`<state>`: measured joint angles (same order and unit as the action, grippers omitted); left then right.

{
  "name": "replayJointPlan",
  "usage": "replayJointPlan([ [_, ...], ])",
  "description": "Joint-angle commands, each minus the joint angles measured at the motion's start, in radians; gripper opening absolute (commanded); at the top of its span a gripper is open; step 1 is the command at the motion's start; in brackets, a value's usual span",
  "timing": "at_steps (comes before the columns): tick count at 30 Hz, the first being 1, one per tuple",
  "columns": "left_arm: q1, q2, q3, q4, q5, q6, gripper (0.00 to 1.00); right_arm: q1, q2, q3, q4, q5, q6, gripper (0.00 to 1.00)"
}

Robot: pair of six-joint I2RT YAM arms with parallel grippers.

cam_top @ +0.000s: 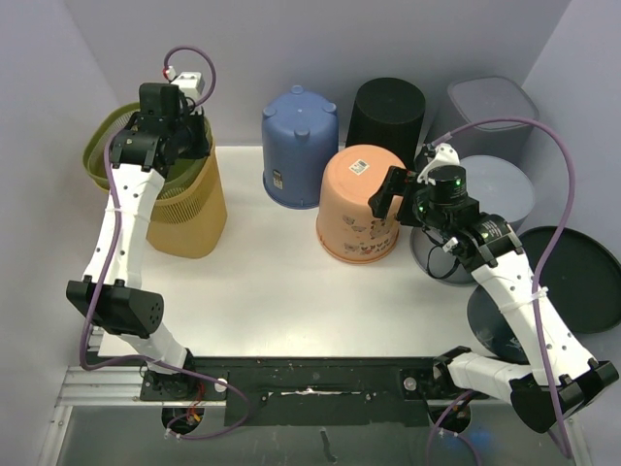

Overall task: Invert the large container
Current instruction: Pick up the container from the container.

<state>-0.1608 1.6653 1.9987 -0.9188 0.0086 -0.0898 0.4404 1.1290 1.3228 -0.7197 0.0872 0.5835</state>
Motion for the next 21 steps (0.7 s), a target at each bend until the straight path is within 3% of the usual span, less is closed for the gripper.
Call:
replayJointPlan([
  [1,-0.013,-0.058,0.047,0.025,0.072,-0.047,0.00,0.009,-0.005,0.058,0.042,-0.011,0.001,0.97],
  [9,-0.019,-0.204,0.007,0.181,0.165,-0.158,0.00,0.004,-0.028,0.056,0.138,-0.161,0.012,0.98],
  [15,-0.020,-0.237,0.076,0.142,0.290,-0.193,0.00,0.010,-0.020,0.069,0.235,-0.286,0.038,0.98],
  [21,-0.020,-0.329,0.005,0.171,0.467,-0.201,0.00,0.077,0.042,0.150,0.260,-0.285,0.031,0.98],
])
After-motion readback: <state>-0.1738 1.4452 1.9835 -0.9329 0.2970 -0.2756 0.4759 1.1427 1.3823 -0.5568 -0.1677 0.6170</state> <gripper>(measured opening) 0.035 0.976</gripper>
